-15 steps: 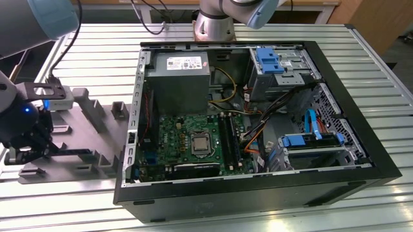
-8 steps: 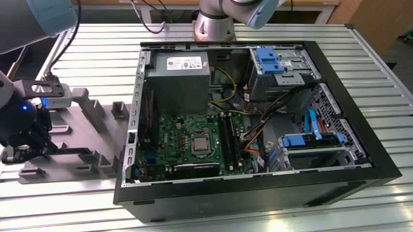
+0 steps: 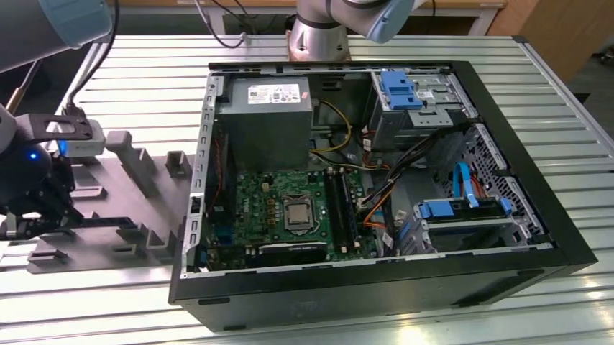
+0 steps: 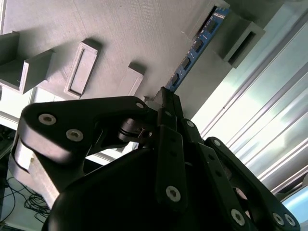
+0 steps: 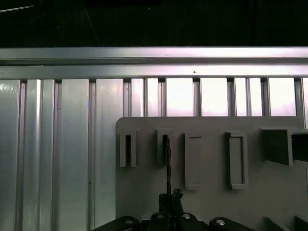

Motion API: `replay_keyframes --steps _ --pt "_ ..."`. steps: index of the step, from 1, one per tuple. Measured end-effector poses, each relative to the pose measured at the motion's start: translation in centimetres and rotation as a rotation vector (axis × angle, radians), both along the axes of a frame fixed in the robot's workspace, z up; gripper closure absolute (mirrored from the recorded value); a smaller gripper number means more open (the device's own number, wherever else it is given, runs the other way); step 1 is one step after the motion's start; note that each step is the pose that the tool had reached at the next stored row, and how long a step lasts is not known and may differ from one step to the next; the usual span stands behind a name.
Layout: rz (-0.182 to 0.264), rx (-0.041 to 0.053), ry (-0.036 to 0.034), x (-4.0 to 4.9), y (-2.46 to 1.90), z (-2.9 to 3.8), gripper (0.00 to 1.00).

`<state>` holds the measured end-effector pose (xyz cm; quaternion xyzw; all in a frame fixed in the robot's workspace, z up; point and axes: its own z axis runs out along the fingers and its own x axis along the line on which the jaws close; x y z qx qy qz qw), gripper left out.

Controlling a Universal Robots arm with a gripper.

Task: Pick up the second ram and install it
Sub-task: 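Pick up the second ram and move it above second insertion slot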

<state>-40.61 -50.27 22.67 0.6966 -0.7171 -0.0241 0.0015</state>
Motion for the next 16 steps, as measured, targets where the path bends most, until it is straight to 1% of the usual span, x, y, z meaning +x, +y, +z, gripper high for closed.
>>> replay_keyframes --steps 16 --pt "0.000 -0.0001 -0.0012 0.00 0.18 1.53 0.88"
